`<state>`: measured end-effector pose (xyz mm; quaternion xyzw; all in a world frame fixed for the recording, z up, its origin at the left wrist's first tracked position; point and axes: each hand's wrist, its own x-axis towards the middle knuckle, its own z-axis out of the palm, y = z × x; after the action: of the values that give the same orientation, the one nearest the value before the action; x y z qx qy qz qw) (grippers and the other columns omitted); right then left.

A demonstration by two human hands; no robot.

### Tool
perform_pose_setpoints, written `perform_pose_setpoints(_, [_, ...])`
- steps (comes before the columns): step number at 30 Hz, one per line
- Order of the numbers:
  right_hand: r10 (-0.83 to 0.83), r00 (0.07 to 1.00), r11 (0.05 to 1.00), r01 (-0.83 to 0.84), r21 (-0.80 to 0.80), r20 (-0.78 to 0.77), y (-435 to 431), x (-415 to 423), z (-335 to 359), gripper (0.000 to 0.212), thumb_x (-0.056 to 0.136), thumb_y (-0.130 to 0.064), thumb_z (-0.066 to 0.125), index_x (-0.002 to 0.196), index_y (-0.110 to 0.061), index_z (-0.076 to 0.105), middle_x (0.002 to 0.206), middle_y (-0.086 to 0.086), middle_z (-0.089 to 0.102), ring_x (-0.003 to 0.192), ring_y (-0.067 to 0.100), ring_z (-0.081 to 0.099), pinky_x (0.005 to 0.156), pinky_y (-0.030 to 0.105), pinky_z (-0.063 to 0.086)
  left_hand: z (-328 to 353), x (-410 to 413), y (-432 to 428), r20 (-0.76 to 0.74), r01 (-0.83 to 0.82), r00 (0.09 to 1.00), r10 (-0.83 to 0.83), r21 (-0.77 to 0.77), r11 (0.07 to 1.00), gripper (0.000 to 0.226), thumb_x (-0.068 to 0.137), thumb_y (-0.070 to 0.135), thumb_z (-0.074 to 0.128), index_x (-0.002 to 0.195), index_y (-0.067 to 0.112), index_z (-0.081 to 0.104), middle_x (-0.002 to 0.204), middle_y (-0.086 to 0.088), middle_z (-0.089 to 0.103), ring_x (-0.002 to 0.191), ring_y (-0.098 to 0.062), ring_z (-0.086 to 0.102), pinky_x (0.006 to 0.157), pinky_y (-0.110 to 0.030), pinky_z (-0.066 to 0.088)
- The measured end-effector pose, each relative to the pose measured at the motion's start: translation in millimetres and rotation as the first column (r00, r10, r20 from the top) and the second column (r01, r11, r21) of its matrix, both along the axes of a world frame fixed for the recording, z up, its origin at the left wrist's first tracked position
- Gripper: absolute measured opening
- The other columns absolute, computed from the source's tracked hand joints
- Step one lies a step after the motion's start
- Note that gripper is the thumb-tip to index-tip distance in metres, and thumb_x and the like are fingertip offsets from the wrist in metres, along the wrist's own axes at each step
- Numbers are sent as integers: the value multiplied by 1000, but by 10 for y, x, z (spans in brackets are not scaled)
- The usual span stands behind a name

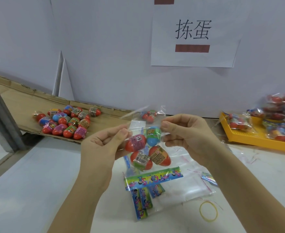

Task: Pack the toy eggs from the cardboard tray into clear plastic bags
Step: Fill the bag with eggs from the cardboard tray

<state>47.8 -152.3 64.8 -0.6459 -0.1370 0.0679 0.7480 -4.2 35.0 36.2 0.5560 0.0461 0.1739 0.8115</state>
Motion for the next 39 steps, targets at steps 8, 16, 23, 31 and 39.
perform_pose_setpoints(8, [-2, 999, 999, 0, 44, 39, -37, 18, -13, 9, 60, -18, 75, 68, -15, 77, 66, 6, 72, 50, 13, 64, 47, 22, 53, 31, -23, 5, -21, 201, 979, -202, -47, 978, 33, 52, 33, 77, 82, 20, 81, 90, -10, 77, 69, -16, 73, 58, -24, 58])
perform_pose_setpoints(16, [26, 1000, 1000, -26, -7, -3, 2, -4, -5, 26, 60, -32, 78, 82, -19, 78, 78, 4, 73, 62, 13, 66, 52, 22, 53, -11, -16, -38, -18, 91, 996, -90, 76, 993, 17, 65, 18, 69, 79, 19, 79, 81, -10, 76, 70, -19, 74, 55, -23, 57])
perform_pose_setpoints(23, [52, 996, 980, -65, -190, -75, 90, -54, -30, 40, 51, -49, 79, 80, -21, 78, 82, 3, 73, 77, 25, 60, 61, 27, 53, 2, -43, -80, 3, 67, 998, -69, 148, 987, 15, 66, 21, 70, 76, 26, 80, 80, -7, 77, 71, -18, 74, 58, -22, 58])
perform_pose_setpoints(31, [-40, 997, 982, 28, -185, -61, 99, -65, 5, 31, 55, -40, 74, 77, -18, 78, 76, 2, 73, 69, 15, 63, 64, 29, 54, -10, -32, -118, -31, 85, 996, -86, -24, 996, 38, 49, 30, 78, 81, 12, 78, 82, -12, 76, 68, -16, 73, 59, -22, 57])
perform_pose_setpoints(39, [49, 995, 996, -55, -66, -86, 23, -46, 27, 26, 65, -24, 75, 87, -12, 76, 85, 8, 75, 69, 20, 70, 54, 26, 55, 9, -55, -111, 13, -32, 999, 32, -14, 999, 11, 62, 22, 73, 71, 23, 79, 76, -8, 76, 66, -16, 73, 55, -21, 56])
